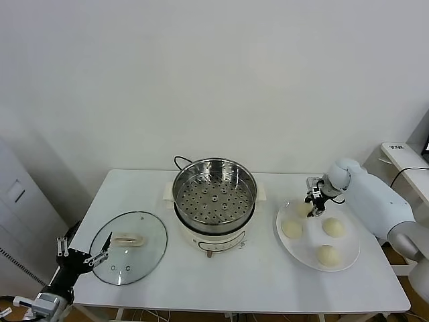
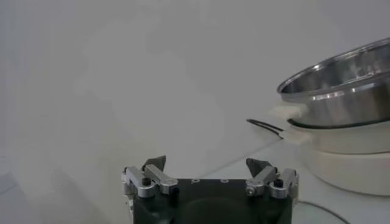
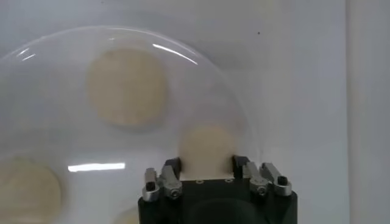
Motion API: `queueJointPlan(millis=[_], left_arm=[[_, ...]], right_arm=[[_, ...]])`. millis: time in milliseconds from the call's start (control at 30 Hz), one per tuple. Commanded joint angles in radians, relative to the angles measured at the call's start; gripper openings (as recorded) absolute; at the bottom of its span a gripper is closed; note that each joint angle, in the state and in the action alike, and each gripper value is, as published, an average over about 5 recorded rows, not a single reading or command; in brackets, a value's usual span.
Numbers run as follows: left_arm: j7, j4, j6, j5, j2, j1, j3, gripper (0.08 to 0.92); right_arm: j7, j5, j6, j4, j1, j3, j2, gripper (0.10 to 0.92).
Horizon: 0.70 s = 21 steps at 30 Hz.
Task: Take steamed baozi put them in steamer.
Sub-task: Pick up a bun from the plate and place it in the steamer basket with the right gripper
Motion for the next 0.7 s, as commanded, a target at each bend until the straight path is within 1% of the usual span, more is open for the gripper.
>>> queueJointPlan(millis=[33,200,300,400,500,567,700], left_arm=[[0.001,0.001,0.000,-0.002,0.000,-0.001,-0.009,0.823],[0.001,0.001,0.004,-0.005,0.003,-0.007,-0.011,0.823],[0.001,-0.003,0.009,-0.005,0.003,-0.014,-0.008,0.823],[0.001,-0.008,0.014,-0.005,0.003,-0.018,-0.006,0.823],[0.001,-0.012,0.016,-0.006,0.001,-0.019,-0.007,0.823],[0.001,-0.014,0.015,-0.008,-0.001,-0.018,-0.009,0.823],[0.002,-0.014,0.011,-0.007,-0.006,-0.012,-0.010,0.823]], right_arm=[[-0.017,0.220,-0.003,0.150,0.229,-0.266,-0.044,0.458],[-0.035,0.424,0.004,0.310,0.530,-0.537,-0.020,0.450],[-0.043,0.482,0.034,0.385,0.666,-0.651,0.043,0.451],[-0.042,0.496,0.059,0.456,0.733,-0.704,0.110,0.455],[-0.028,0.422,0.093,0.541,0.714,-0.693,0.155,0.458],[-0.019,0.327,0.138,0.589,0.672,-0.654,0.182,0.458],[-0.013,0.147,0.244,0.594,0.580,-0.587,0.241,0.458]])
